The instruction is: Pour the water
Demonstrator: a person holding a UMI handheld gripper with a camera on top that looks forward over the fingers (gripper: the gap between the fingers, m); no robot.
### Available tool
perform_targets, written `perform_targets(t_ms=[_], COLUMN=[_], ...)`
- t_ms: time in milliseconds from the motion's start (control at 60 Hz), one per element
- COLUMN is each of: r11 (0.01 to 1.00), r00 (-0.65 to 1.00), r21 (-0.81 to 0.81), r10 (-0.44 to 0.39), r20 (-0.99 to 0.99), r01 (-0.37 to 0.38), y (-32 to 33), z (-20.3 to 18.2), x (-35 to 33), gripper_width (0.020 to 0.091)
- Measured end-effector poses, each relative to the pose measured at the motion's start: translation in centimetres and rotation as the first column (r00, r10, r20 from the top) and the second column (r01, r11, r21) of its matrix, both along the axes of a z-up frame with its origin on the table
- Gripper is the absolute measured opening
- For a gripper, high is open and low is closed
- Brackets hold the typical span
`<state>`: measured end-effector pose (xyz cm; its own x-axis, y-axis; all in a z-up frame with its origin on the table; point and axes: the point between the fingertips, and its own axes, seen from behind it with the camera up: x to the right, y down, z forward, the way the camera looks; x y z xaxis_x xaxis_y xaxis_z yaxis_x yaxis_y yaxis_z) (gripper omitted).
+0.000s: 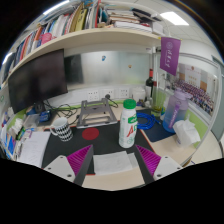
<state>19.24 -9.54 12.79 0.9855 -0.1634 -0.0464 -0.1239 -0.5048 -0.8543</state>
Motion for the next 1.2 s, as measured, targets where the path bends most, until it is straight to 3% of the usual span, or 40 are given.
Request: perform_targets(t_ms=[167,417,500,633,717,883,1050,1200], r11=[0.998,0.974,0.967,0.962,0.953,0.945,0.951,0.964], r00=[0.999,0.993,0.991,0.994,0.995,0.992,0.986,0.945], r21=[0.064,0.205,0.229,0.258,0.289,0.314,0.296,0.227], r10=[0.02,0.077,0.092,0.074,0.069,0.056,0.045,0.056], r20=[0.049,0.094,0.097,0.081,0.078,0.116,0.159,0.323], r01=[-0.024,-0.095,-0.112,-0.093,-0.089,-0.09,-0.091,-0.135], y=[5.4,13.0,14.6,15.8,16.0,16.0,16.0,16.3], z=[-2.4,-2.6,-3.2,-4.1,-3.8,-3.6,-3.5,-1.6], x=[5.7,7.1,6.9,7.5,7.5,7.5,7.5,6.2], gripper_width=[0.0852,0.0849,0.0773,0.0538,0.0514,0.0378,0.0372,0.037])
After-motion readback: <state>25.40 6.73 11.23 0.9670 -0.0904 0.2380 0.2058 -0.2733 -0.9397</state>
